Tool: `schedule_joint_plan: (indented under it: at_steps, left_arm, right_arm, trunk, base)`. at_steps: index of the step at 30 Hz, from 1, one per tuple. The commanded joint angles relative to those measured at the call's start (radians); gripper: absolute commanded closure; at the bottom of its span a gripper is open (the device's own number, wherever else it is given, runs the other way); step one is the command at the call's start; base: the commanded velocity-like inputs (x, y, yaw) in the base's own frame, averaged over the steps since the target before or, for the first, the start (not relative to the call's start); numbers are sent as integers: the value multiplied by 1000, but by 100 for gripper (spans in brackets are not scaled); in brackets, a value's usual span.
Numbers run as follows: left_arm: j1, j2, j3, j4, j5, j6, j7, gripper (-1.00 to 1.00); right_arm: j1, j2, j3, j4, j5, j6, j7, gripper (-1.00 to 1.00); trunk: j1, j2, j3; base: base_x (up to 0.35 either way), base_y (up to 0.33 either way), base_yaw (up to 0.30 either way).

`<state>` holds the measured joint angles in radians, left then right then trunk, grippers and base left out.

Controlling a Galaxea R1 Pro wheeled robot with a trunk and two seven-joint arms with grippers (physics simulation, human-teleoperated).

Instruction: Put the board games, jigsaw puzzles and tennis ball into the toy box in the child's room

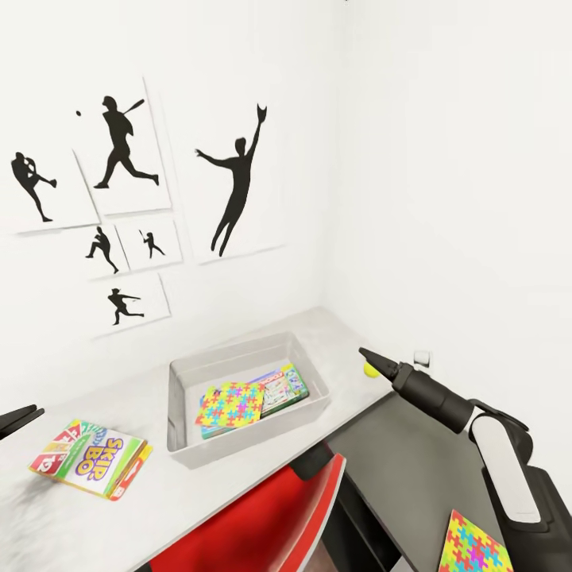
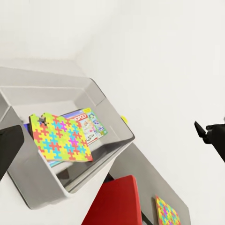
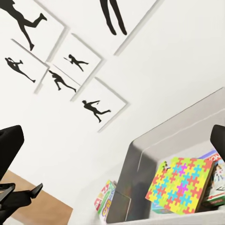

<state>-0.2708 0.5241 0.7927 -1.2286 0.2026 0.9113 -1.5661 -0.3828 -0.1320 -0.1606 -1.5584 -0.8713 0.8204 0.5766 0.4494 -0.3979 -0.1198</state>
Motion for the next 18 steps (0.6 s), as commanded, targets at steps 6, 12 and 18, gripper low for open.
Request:
schedule_joint_plan:
  at_steps: [6,12,18]
  left_arm:
    - [-1,-1,-2,0,-2,11,-5,-100]
    - [-1,-1,-1,0,-2,11,-5,-100]
    - [-1,-1,-3,0,-2,11,-5,-100]
  right_arm:
    - [6,-1,-3,0,-2,6,2,-100]
    - [7,-1,-4,0,-2,6,2,-100]
    - [7,-1,-4,0,-2,7,2,-100]
  trunk:
    - [1,-2,-1]
    - [1,-2,-1]
    - [1,-2,0]
  base:
    - [0,0,0]
    - [0,0,0]
    - [0,0,0]
